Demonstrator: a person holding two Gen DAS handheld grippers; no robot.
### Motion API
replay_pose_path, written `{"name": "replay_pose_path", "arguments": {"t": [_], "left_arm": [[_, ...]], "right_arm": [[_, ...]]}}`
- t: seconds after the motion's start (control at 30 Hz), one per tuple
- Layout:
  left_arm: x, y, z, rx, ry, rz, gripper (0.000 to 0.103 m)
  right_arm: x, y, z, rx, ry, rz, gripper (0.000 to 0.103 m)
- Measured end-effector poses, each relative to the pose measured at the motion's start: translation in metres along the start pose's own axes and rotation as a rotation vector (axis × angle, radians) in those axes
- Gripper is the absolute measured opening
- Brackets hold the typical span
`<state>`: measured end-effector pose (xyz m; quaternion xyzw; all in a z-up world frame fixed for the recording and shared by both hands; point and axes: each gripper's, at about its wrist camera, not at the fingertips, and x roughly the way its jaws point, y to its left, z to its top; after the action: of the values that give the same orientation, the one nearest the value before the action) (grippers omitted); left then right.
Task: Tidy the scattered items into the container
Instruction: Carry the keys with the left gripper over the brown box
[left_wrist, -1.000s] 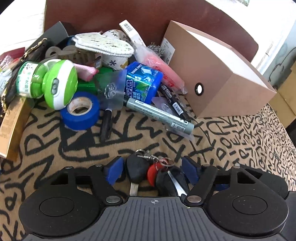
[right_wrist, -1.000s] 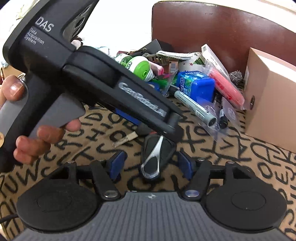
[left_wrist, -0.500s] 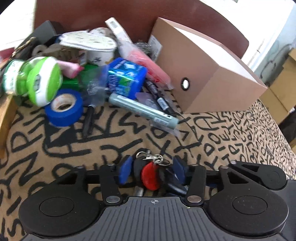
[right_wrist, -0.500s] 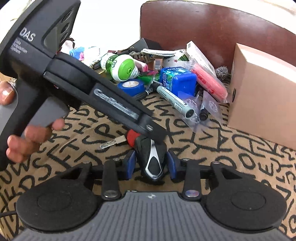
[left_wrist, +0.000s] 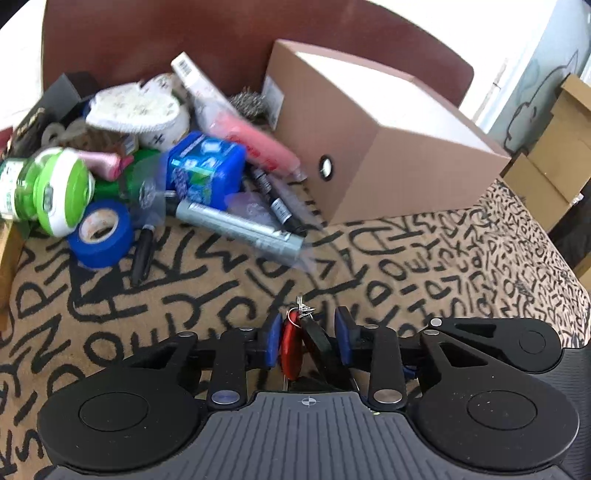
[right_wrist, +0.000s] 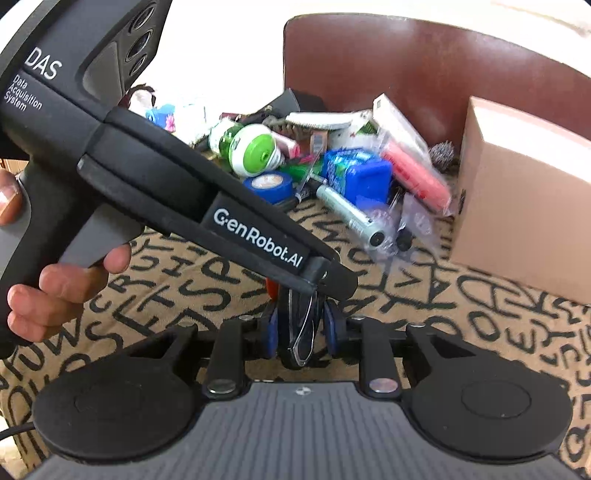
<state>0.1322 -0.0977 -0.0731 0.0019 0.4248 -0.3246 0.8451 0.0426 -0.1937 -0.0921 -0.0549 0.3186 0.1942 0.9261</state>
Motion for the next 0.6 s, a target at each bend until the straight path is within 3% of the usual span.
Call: {"name": "replay_pose_path", "arguments": {"t": [0.3, 0.6], "left_arm": [[-0.024, -0.033, 0.036, 0.025, -0.086, -0.043, 0.03], [-0.028, -0.082, 0.111, 0.097, -0.194, -0.104, 0.032]], "right_arm": [[-0.04, -0.023, 0.017, 0.018, -0.134, -0.057, 0.027], [-0.076, -0.075, 0.065, -0.003, -0.264, -0.164, 0.027]]}}
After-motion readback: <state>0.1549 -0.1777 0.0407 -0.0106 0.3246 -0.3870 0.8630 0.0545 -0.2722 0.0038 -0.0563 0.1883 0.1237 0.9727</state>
